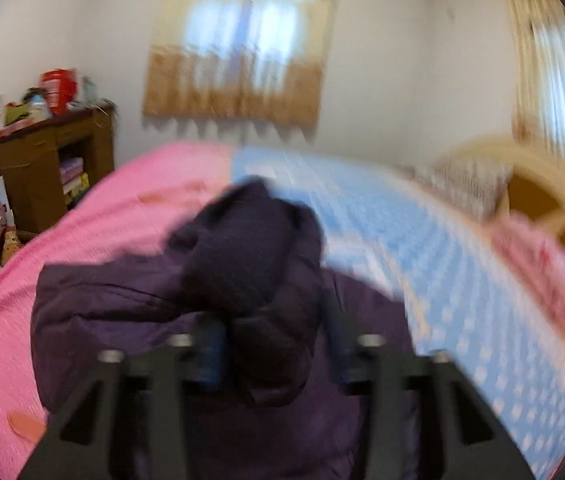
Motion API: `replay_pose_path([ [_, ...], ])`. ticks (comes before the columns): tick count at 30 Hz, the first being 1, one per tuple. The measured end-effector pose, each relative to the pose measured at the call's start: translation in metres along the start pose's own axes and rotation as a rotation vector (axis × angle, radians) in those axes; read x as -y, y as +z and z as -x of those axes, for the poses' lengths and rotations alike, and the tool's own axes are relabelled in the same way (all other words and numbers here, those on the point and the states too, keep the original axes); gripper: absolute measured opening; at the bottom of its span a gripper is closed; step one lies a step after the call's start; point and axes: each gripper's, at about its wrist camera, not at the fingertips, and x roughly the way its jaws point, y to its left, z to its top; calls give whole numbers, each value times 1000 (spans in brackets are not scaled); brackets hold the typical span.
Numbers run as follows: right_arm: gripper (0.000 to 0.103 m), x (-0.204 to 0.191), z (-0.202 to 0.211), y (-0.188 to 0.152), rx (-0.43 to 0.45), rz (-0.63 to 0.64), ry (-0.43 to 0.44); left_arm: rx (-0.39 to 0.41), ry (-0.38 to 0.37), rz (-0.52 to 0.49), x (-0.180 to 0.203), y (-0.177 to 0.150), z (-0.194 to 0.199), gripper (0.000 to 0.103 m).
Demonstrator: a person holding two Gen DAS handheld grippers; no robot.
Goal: Fold large clothes
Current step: 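Fold the held sleeve across the jacket front and release with the left gripper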
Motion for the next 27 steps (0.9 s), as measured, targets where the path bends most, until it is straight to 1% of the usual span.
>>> replay_pose_path([
  [1,83,1,1,-1,9,-5,9,-10,-30,-21,8,-7,2,65],
  [2,83,2,2,-2,17,-10,16,-2,-60,-36,15,-9,9,67],
  [3,83,2,3,-2,22,-13,18,9,-80,-63,21,-8,19,76],
  [4,83,3,3,-2,25,-15,19,17,-81,-85,22,-9,26,83],
  [5,83,3,3,-2,25,-14,19,33,-68,-106,25,-10,33,94],
  [6,83,2,3,-2,23,-12,19,50,-52,-119,22,-9,39,99],
  [7,83,2,3,-1,16,-12,18,71,-30,-142,13,-12,48,99],
  [8,83,2,5,1,5,-14,19,76,-9,-161,5,-13,50,100],
  [10,83,5,13,9,-27,-48,40,77,69,-195,-19,-13,50,102],
  [12,83,12,28,24,0,-93,67,68,165,-211,-43,-20,46,103],
  [13,83,18,38,38,36,-118,63,57,237,-207,-63,-22,41,103],
  [15,83,31,47,64,66,-170,7,45,304,-183,-91,-23,35,103],
  [16,83,42,46,79,73,-205,-4,37,359,-161,-112,-24,29,103],
  [18,83,67,35,103,73,-279,-23,-2,404,-112,-135,-27,16,103],
  [19,83,82,21,114,50,-331,-23,-23,422,-75,-147,-29,10,103],
  [20,83,96,2,121,8,-381,-8,-44,430,-38,-157,-33,4,103],
  [21,83,105,-10,125,-9,-409,-2,-62,430,-19,-161,-37,-2,103],
  [22,80,117,-30,126,-48,-455,3,-84,435,-3,-163,-42,-9,103],
  [23,73,124,-45,126,-84,-480,7,-93,435,1,-163,-45,-12,103],
  [24,56,130,-59,124,-108,-506,43,-98,432,4,-162,-48,-14,103],
  [25,48,132,-69,122,-127,-524,102,-103,430,4,-159,-50,-16,103],
  [26,42,130,-73,119,-133,-518,128,-106,429,4,-158,-52,-15,103],
  [27,24,123,-72,118,-130,-488,150,-110,427,3,-157,-53,-15,103],
])
